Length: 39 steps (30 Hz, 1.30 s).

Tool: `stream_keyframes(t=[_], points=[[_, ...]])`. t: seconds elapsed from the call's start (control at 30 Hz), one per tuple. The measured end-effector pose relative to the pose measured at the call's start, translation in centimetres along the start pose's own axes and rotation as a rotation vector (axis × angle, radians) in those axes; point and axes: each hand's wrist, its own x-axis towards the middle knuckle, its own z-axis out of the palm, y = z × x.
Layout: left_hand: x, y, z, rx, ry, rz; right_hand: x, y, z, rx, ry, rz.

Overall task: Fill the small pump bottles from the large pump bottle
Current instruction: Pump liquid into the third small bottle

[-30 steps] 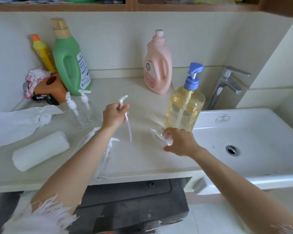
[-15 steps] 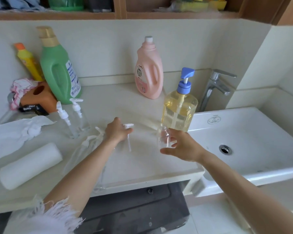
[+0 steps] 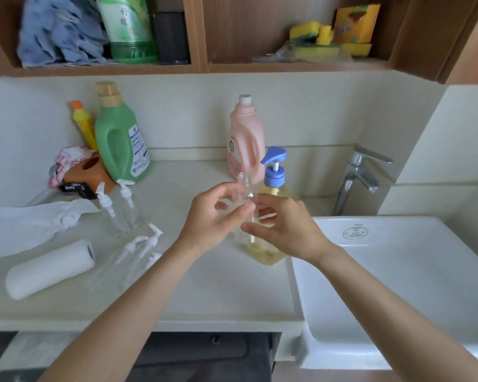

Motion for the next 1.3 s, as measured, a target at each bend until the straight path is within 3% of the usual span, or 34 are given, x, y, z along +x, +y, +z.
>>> stream_keyframes(t=[0.07,0.17,0.23,0.43,0.63,0.8,1.07,1.3], points=[[0.3,0.1,0.8,0.014,0.088,0.016,-0.1,0.2,-2.1,0.01,0.077,-0.05],[0.5,0.0,1.6,0.038,0.192,-0.008,1.1,0.4,-5.6,0.098,0.364,-0.159],[0.4,0.0,2.4,0.08,0.243,-0.028,3.2,0.7,-7.3,0.059,0.453,-0.257],[0.1,0.7,3.9,0.132,0.364,-0.055,8.1,2.1,-6.0,-0.095,0.188,-0.511],[-0.4,2.3,4.4,0.125,0.446,-0.103,8.2,3.6,-4.1,0.172,0.261,-0.476],[0.1,2.5,4.8,0.115,0.452,-0.163,8.4,4.1,-4.3,0.234,0.226,-0.508],[0.4,3.4,5.1,0.101,0.489,-0.231,8.3,4.5,-3.7,0.299,0.176,-0.503],[0.8,4.1,5.0,0.09,0.419,-0.319,7.8,4.7,-4.6,0.142,0.224,-0.576]])
